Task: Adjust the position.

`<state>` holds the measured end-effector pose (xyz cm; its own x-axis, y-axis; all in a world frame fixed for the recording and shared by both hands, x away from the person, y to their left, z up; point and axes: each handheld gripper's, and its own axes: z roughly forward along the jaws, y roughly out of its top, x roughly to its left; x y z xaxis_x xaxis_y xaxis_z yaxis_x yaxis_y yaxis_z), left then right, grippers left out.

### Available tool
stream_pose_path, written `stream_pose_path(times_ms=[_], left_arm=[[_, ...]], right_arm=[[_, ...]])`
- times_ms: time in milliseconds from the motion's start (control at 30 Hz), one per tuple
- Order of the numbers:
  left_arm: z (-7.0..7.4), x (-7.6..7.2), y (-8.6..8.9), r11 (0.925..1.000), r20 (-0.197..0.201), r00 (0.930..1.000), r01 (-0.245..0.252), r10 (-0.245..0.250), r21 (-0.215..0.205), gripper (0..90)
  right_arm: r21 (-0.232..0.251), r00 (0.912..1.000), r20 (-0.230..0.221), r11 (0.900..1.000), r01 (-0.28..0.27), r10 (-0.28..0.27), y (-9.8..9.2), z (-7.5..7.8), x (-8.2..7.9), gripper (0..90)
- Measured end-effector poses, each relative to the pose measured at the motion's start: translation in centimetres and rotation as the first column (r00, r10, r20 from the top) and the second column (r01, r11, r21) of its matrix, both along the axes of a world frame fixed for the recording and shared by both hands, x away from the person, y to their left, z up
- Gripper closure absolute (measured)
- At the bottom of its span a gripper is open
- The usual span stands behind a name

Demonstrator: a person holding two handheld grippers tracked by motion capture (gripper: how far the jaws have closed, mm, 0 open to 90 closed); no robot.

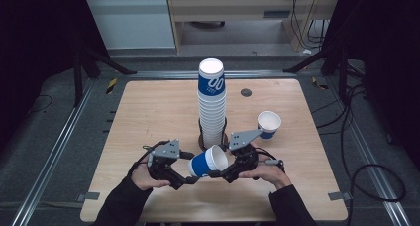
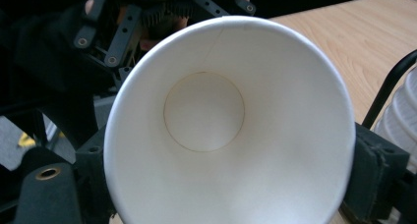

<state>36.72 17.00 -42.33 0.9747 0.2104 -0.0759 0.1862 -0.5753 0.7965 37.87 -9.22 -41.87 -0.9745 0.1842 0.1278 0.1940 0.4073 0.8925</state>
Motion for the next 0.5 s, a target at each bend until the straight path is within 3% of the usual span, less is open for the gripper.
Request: stream_pose_path(times_ms=[133, 267, 500], left_arm=[[-0.5, -0.2, -0.7, 0.999, -0.012, 0.9997, 0.023, -0.023, 0.039, 16.8], [-1.0, -0.2, -1.3, 0.9944, -0.017, 0.999, 0.042, -0.041, 0.097, 18.1], [-1.3, -0.4, -1.7, 0.9909, -0.024, 0.9973, 0.072, -0.069, 0.114, 26.6]], right_arm=[[-0.053, 0.9999, 0.009, 0.999, -0.012, 0.012, 0.7, -0.4, -0.2, 15.2], [-0.065, 0.9991, 0.001, 0.997, -0.042, 0.043, 1.3, -0.6, -0.4, 15.2], [-0.092, 0.9976, 0.004, 0.993, -0.069, 0.07, 1.9, -0.9, -0.7, 15.1]])
